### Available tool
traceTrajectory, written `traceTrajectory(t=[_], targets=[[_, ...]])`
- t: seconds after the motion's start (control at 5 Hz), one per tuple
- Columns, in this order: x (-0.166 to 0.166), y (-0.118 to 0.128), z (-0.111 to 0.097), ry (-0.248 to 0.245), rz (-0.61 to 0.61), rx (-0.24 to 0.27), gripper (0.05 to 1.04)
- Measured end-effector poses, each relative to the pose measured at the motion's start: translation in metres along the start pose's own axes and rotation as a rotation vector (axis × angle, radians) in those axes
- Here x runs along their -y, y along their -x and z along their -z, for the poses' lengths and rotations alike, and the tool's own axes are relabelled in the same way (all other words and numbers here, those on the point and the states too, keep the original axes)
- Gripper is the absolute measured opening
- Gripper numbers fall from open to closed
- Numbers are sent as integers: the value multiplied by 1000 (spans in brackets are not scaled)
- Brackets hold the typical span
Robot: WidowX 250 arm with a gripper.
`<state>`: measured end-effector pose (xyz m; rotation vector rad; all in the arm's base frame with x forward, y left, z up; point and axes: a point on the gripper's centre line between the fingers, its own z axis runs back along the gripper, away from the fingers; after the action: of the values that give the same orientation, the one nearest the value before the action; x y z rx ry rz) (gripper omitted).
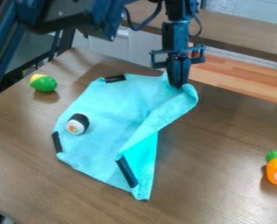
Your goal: Unfold the cloth from bottom left to top right
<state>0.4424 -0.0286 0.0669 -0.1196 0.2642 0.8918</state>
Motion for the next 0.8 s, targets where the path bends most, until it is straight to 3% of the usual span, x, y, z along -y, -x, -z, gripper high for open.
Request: traceTrajectory(t=[0.2,0.6,0.8], targets=[[10,4,13,-21,-30,-17,53],[22,4,13,16,-110,-55,53],[26,4,11,43,-120,-46,53]])
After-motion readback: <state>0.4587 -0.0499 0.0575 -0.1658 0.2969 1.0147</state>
